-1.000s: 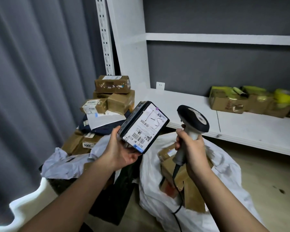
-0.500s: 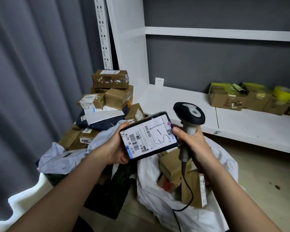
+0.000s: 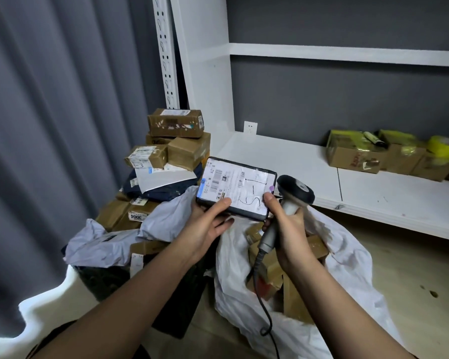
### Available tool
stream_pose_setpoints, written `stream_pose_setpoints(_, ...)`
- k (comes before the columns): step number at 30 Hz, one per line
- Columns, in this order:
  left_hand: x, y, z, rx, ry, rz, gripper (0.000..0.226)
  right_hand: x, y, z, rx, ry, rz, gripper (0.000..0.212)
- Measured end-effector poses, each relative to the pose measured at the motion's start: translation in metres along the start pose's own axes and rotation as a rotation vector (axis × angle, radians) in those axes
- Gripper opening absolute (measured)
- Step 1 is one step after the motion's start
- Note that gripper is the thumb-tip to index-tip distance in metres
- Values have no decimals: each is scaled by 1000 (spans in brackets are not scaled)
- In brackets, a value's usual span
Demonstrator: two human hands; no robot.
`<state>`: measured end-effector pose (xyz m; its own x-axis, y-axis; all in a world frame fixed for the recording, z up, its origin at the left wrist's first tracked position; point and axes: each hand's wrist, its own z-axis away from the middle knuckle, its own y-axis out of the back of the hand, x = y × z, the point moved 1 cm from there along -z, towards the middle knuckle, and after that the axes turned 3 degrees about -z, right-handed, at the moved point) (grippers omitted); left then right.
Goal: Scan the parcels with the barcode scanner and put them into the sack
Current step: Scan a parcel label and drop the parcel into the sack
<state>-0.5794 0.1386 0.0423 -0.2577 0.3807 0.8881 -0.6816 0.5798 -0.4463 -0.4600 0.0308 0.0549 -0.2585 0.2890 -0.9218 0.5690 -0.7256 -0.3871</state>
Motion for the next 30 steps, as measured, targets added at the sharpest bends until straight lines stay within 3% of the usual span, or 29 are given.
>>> stream_pose_setpoints(3, 15, 1, -3, 99, -92, -81, 77, 0, 1, 1, 2, -23, -2, 58)
stream_pose_setpoints(6, 25, 7, -6, 261, -179, -319, 87, -7, 6, 1, 28, 35, 86, 33)
stream_pose_setpoints(10, 28, 17, -8, 341, -187, -433, 76, -16, 12, 3, -157, 27, 168, 14)
stream_pose_setpoints(14, 25, 29, -14, 334, -116, -424, 69, -21, 12, 14, -319, 16, 256, 14)
stream_pose_setpoints(19, 22, 28, -14, 373, -153, -431, 73, -19, 9, 21, -330, -40, 264, 27)
stream_pose_setpoints(24, 17, 29, -18, 435, -192, -398, 69, -19, 5, 27, -374, -88, 183, 26)
stream_pose_setpoints(30, 13, 37, -25, 475, -187, -397, 82, -21, 2, 28, -395, -82, 169, 28)
